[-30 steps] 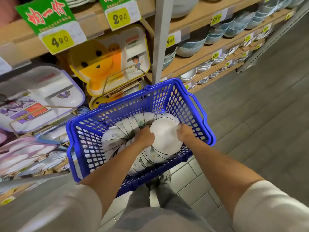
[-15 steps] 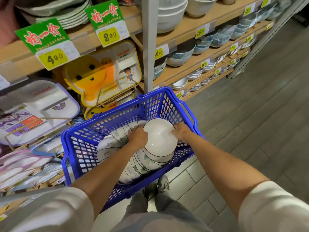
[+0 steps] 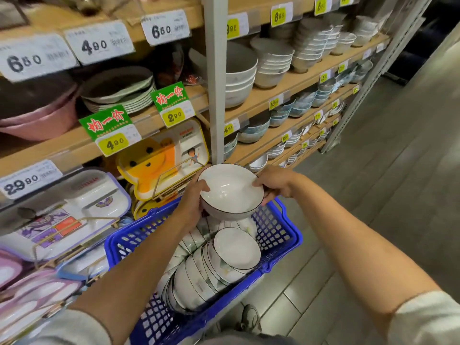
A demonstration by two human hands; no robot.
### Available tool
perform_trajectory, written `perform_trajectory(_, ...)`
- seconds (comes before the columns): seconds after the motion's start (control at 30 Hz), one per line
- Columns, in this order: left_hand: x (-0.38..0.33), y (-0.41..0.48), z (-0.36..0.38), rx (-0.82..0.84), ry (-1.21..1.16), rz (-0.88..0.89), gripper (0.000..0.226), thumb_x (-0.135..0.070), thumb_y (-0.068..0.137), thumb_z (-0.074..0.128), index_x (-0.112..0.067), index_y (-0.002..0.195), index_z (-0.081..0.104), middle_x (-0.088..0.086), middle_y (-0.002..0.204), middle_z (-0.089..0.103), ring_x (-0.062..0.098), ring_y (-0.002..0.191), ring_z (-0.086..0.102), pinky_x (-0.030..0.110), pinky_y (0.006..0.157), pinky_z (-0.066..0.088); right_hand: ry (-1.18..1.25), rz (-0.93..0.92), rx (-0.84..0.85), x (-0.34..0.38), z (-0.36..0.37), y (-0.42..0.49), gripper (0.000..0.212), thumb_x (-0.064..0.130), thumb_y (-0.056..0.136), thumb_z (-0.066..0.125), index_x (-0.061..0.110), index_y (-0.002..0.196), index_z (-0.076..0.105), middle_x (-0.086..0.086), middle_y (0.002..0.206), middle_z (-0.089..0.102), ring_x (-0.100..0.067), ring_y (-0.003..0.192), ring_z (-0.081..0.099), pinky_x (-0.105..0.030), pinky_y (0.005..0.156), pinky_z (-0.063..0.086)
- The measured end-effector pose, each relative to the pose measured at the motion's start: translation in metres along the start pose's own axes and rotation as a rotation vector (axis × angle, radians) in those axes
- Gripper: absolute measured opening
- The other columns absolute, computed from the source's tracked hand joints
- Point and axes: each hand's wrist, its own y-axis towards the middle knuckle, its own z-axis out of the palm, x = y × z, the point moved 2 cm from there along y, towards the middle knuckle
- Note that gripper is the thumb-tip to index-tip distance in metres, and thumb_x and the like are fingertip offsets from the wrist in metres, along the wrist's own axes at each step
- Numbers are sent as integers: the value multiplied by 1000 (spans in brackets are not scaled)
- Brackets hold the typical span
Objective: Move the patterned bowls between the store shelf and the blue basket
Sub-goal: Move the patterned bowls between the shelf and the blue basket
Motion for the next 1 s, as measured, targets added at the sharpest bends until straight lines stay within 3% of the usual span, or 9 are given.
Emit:
perform_trajectory(0.17,-47,-26,19,-54,-121,100,68,-17,53,44,-17,118,63,12,123,63,36,112,55,43,87,49,82,-85,-64,26,-10,-40,27,11,96,51,-9,114,56,-29,97,70,-27,63,70,-30,59,61)
perform_trajectory(0.3,-76,-46,32,-76,-151,125,44,-13,71,42,-26,106,66,6,110,66,34,104,58,41,79,50,187,-222,-202,35,-17,-71,26,26,94,58,3,104,64,-22,95,72,-28,74,70,-38,70,62)
perform_trajectory(0.37,-89,-52,39,-48,-199,150,42,-9,73,39,-24,102,66,8,108,67,35,103,58,43,81,50,273,-290,-257,37,-20,-84,28,30,93,59,6,104,66,-14,84,74,-22,67,69,-36,66,61)
perform_trajectory(0.5,-107,-65,62,-16,-258,179,41,-9,71,39,-22,96,68,1,82,74,29,85,63,30,52,54,474,-427,-294,39,-26,-107,26,33,95,55,13,101,69,-4,84,74,-16,70,67,-28,63,56)
perform_trajectory(0.57,-112,-69,75,-22,-260,177,41,-10,70,40,-22,98,68,3,85,74,28,83,63,31,53,54,565,-498,-261,39,-30,-115,27,35,97,49,19,100,71,1,89,75,-12,77,68,-25,68,55)
perform_trajectory(0.63,-115,-72,94,-21,-267,169,42,-11,70,40,-20,100,68,7,93,72,30,85,63,33,59,54,676,-569,-214,38,-37,-123,28,33,98,46,20,101,71,3,95,75,-10,84,69,-26,73,54)
perform_trajectory(0.77,-120,-77,137,-4,-292,171,37,-9,72,39,-16,95,67,6,80,75,30,84,63,31,51,54,885,-624,-176,34,-69,-138,30,25,97,44,13,107,69,-7,104,73,-18,93,68,-31,80,52)
perform_trajectory(0.87,-123,-79,175,-7,-281,195,47,-8,72,38,-9,109,66,14,104,71,34,93,62,33,61,53,950,-610,-188,25,-103,-145,31,21,96,43,11,114,66,-12,111,71,-25,99,65,-38,86,51)
perform_trajectory(1.0,-123,-76,233,25,-253,204,38,-10,74,36,-20,90,69,6,90,72,31,83,62,35,62,55,974,-605,-225,10,-158,-154,30,18,94,42,16,109,68,-7,105,73,-27,98,64,-39,83,50)
